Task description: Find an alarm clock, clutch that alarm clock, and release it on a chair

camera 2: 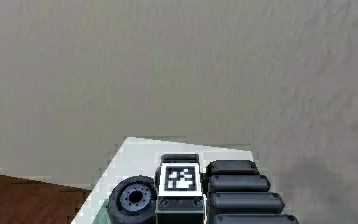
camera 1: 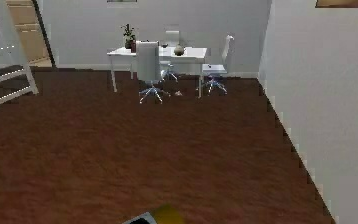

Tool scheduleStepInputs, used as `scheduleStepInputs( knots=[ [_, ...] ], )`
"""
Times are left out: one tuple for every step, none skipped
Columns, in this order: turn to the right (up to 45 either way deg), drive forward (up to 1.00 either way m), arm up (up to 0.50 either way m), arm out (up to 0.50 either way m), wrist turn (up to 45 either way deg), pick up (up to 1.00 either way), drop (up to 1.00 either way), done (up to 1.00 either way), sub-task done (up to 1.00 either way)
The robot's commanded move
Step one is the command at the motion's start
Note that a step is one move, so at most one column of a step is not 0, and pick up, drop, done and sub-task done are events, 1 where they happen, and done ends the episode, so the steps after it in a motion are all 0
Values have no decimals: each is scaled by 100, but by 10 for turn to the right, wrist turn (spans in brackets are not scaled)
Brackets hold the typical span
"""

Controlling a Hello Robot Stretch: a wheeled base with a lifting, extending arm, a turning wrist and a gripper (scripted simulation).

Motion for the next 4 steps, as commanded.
scheduleStepInputs(
  knots=[
    [-360, 0, 0, 0, 0, 0, 0, 0, 0],
    [0, 40, 0, 0, 0, 0, 0, 0, 0],
    [420, 0, 0, 0, 0, 0, 0, 0, 0],
    [0, 45, 0, 0, 0, 0, 0, 0, 0]
  ],
)
